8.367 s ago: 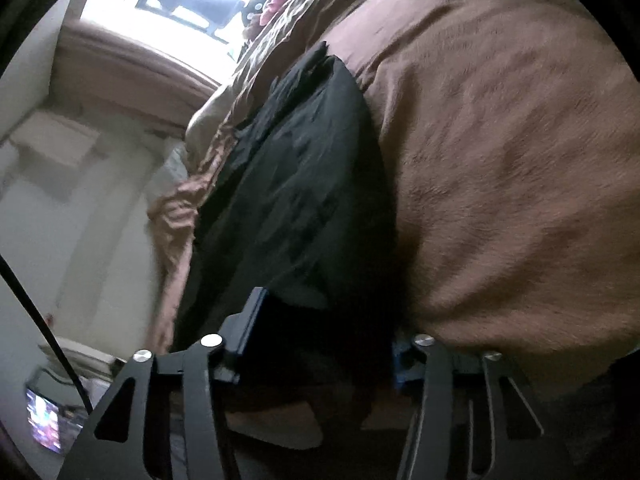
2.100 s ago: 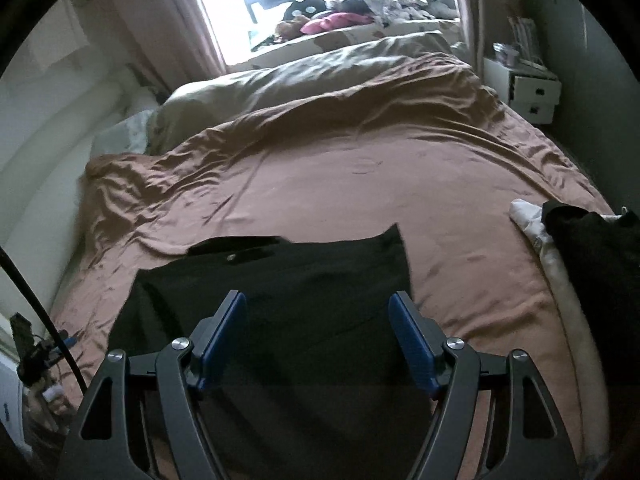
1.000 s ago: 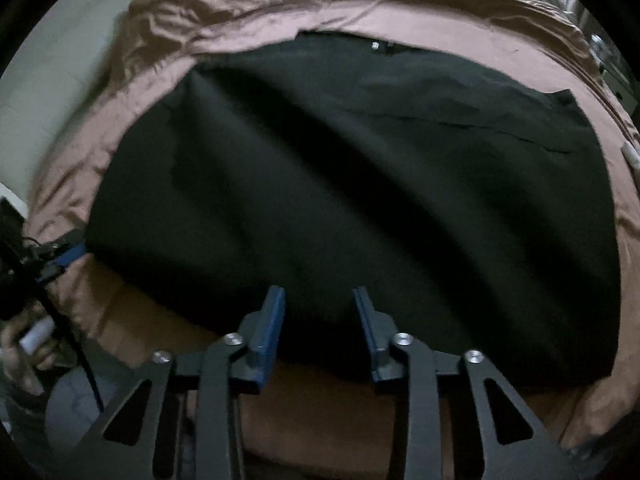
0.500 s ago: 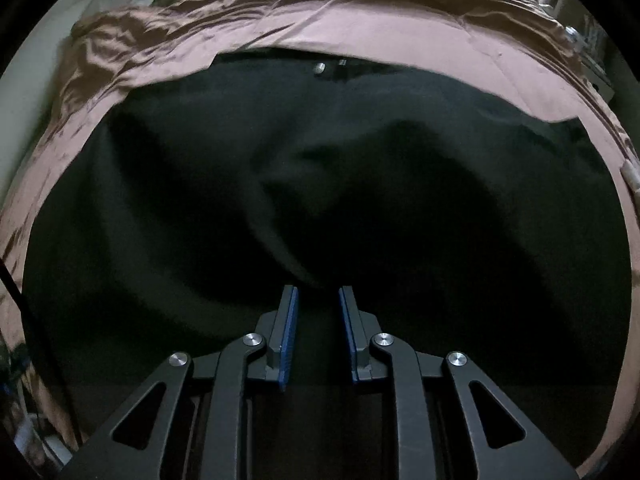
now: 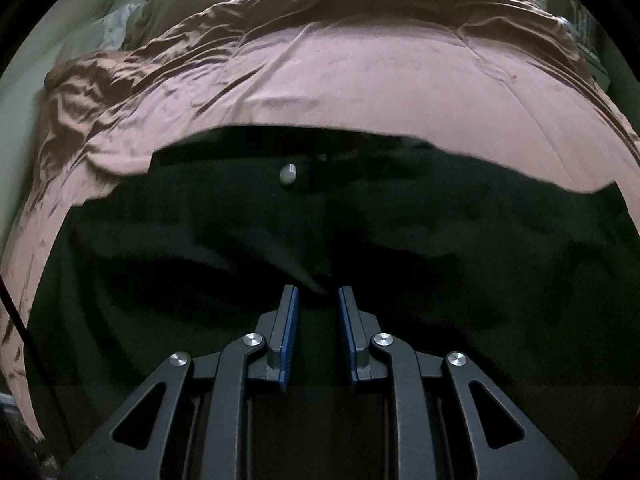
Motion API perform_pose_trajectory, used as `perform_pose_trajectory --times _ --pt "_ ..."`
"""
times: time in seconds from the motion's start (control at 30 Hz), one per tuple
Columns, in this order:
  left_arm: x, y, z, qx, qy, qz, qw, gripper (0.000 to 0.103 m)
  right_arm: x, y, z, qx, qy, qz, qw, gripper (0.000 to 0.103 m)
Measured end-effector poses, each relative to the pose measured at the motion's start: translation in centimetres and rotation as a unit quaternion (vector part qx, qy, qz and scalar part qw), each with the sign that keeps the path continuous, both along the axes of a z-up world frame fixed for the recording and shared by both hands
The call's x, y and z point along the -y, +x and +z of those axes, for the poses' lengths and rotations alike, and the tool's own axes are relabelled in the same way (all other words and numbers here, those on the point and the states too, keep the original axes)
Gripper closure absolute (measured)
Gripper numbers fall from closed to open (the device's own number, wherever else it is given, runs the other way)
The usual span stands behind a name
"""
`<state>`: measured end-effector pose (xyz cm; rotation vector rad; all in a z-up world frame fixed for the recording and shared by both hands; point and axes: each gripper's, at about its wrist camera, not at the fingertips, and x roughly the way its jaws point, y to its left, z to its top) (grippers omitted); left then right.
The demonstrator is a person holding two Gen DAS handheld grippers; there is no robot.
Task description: Fold large clothes
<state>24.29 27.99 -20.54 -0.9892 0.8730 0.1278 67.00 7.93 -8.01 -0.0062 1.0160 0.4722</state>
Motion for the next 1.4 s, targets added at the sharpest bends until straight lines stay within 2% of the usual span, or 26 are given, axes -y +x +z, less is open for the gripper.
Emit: perform_pose_trajectory --times 0.17,0.23,0.27,0.37,0.53,0.7,0.8,0.87,0.97,1.0,1.03,1.13,1.23,1.4 --pt "-0.2 0.0 -0.1 -0.006 -0.034 0.007 0.9994 0.043 -0.4 0.7 -0.1 0.004 0.017 -0.002 1.0 0.086" --pt "-0.1 0.2 -0.1 0.003 -0.062 0.002 0.9981 0.031 0.1 0.6 0.3 -0.001 0.031 0.001 1.0 0.086" --pt "0.1 0.2 0.1 0.007 -0.066 0.004 0.9978 0.029 0.6 0.2 0.7 -0.002 0.041 0.003 0.999 0.086" --pt "0.7 0.6 0.4 0.004 -0.056 -0.001 0.9984 0.023 2.4 -1.1 2.1 0.01 0.059 0.007 0.998 0.086" --pt "1.2 1.3 -0.1 0.005 -0.071 0.003 0.9975 0.023 5.6 -4.1 4.2 0.018 0.093 0.014 0.995 0.086" --pt "1.5 2.4 -0.5 -0.01 -0.058 -0.002 0.9982 0.024 8.6 -7.4 4.4 0.015 0.119 0.023 0.993 0.086" --pt "1.1 2.1 -0.5 -0.018 -0.07 0.01 0.9973 0.045 10.0 -9.2 4.1 0.008 0.132 0.027 0.991 0.086" --pt "0.8 1.8 -0.5 -0.014 -0.084 0.016 0.9963 0.05 11.1 -10.5 3.9 0.006 0.139 0.028 0.99 0.086" --pt "0.6 1.4 0.3 0.0 -0.085 0.017 0.9963 0.059 12.2 -12.4 3.2 -0.001 0.141 0.035 0.989 0.086" --pt "0.8 1.4 0.6 0.003 -0.083 0.016 0.9964 0.07 12.4 -13.1 2.8 -0.007 0.144 0.039 0.989 0.086" --pt "1.0 1.5 1.0 0.005 -0.082 0.015 0.9965 0.077 12.6 -13.6 2.5 -0.009 0.144 0.042 0.989 0.086" --pt "1.5 2.1 2.4 0.009 -0.064 0.011 0.9978 0.083 13.3 -15.2 1.9 0.003 0.122 0.03 0.992 0.086" --pt "2.1 2.7 4.6 0.024 -0.047 0.008 0.9986 0.086 13.5 -16.5 1.6 0.0 0.124 0.035 0.992 0.086" --pt "3.8 3.4 8.8 0.07 -0.021 -0.008 0.9973 0.089 13.7 -18.2 -0.1 -0.016 0.121 0.033 0.992 0.086"
